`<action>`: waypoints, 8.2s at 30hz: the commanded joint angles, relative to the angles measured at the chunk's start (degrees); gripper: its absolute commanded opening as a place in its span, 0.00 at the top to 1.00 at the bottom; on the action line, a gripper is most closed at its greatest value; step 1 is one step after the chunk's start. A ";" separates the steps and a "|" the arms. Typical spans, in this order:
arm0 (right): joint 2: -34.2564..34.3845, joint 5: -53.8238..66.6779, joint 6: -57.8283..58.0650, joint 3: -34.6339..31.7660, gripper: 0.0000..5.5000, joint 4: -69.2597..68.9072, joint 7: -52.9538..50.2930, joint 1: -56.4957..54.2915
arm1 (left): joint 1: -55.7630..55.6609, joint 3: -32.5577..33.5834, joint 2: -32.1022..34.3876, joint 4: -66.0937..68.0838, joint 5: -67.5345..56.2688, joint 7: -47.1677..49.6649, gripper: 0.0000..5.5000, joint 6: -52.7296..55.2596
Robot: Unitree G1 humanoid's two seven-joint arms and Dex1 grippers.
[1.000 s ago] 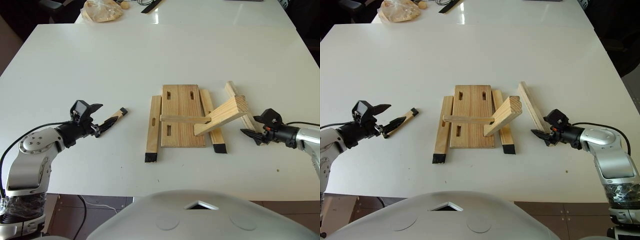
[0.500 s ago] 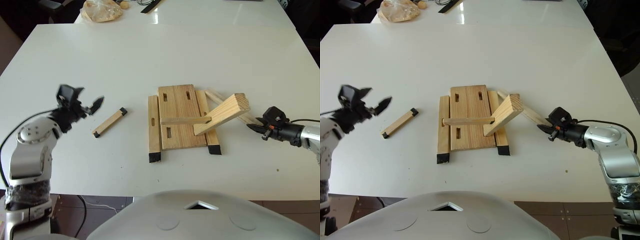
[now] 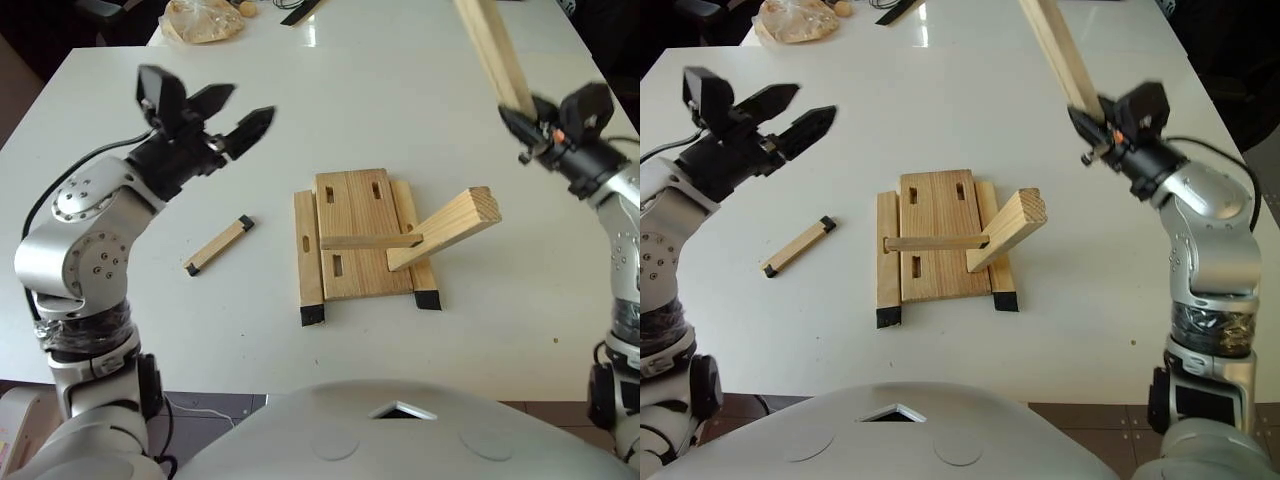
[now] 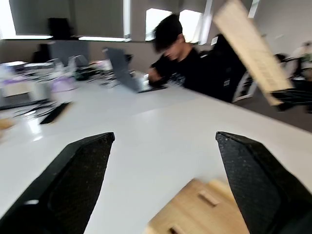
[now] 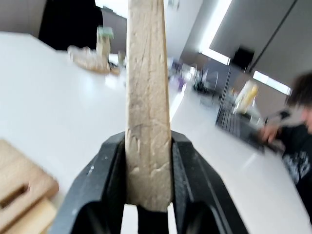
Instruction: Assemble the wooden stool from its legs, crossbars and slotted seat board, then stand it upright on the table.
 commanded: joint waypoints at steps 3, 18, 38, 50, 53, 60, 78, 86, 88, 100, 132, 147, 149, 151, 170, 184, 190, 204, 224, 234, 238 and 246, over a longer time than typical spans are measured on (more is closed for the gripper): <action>2.01 -6.54 -15.95 6.09 0.81 -3.19 0.23 -6.07 | -7.25 1.81 -4.64 1.66 -12.98 5.87 0.12 2.39; 4.61 -19.58 -33.75 16.08 0.81 6.01 -0.51 -9.74 | -12.01 -1.26 -5.73 -0.67 -19.37 6.35 0.08 -2.37; 4.79 -18.62 -36.73 17.92 0.81 8.27 1.23 -9.04 | -10.93 -3.41 -2.33 0.18 -18.41 2.11 0.61 -5.56; 4.07 -28.00 -43.31 18.57 0.69 10.86 -3.34 -9.65 | -10.38 -4.27 -2.49 2.88 -15.12 2.64 0.63 -7.46; 4.30 -27.38 -43.55 18.53 0.62 10.86 -2.98 -9.43 | -10.06 -4.12 -2.35 3.44 -14.57 2.36 0.63 -7.80; 5.07 -19.86 -39.40 16.75 0.61 8.06 -1.31 -8.94 | -8.29 -5.22 -1.49 4.37 -10.69 0.52 0.63 -8.45; -1.66 -11.64 -31.12 7.47 0.61 17.15 3.42 -2.18 | -2.03 -5.45 12.86 15.17 12.98 -14.95 0.63 -19.13; -5.29 -1.46 -21.66 -1.70 0.61 19.60 7.71 5.56 | 18.33 3.53 17.27 2.66 17.27 -23.62 0.63 -28.80; -5.58 0.25 -19.47 -2.62 0.61 18.19 8.64 7.34 | 22.02 6.84 17.93 -1.15 10.78 -27.13 0.63 -26.16; -6.46 2.96 -13.20 -1.62 0.61 13.90 14.08 9.89 | 29.31 7.28 16.86 -3.36 3.27 -35.83 0.63 -25.18; -4.29 1.90 -14.17 2.05 0.61 13.46 13.96 8.89 | 31.12 -0.82 16.66 -2.90 8.17 -40.44 0.63 -30.24; -2.82 0.04 -15.23 3.87 0.61 12.34 13.12 9.95 | 23.93 -10.03 19.73 1.67 12.85 -35.86 0.63 -24.79; -2.82 -0.01 -15.28 4.02 0.61 12.13 13.03 10.08 | 23.44 -11.11 20.69 1.36 13.70 -35.45 0.63 -23.80; -2.81 -0.09 -15.46 4.08 0.61 12.06 13.09 10.32 | 23.65 -12.37 22.03 1.30 15.32 -35.33 0.63 -23.44; -0.19 -3.09 -18.47 11.70 0.61 10.81 14.45 11.63 | 8.07 -25.95 24.99 9.22 17.52 -35.30 0.63 -16.79; 2.00 -7.90 -21.59 16.62 0.61 18.47 14.69 7.72 | 5.99 -30.92 27.97 12.60 23.08 -38.47 0.63 -23.05; 2.85 -9.79 -23.22 19.53 0.61 22.61 15.87 5.91 | 2.96 -30.80 27.77 12.03 21.45 -37.73 0.63 -21.77; 3.62 -14.86 -30.39 23.88 0.61 30.89 17.64 5.21 | 0.90 -32.90 25.07 18.61 19.62 -36.47 0.63 -15.77; 4.50 -13.97 -31.44 23.47 0.61 31.46 17.07 3.90 | -0.44 -39.72 23.89 15.66 26.36 -33.62 0.63 -19.46; 5.16 -8.43 -22.16 8.59 0.61 24.75 2.81 -4.69 | 0.66 -37.34 22.93 13.04 23.01 -28.19 0.63 -15.35; 5.70 -6.40 -15.51 2.66 0.61 12.99 -5.49 -10.57 | 0.65 -36.35 21.00 12.77 21.60 -23.48 0.63 -11.86; 9.68 4.41 6.70 7.94 0.61 -17.75 -12.22 -15.46 | -1.24 -33.69 16.23 7.69 16.76 -15.16 0.63 -3.06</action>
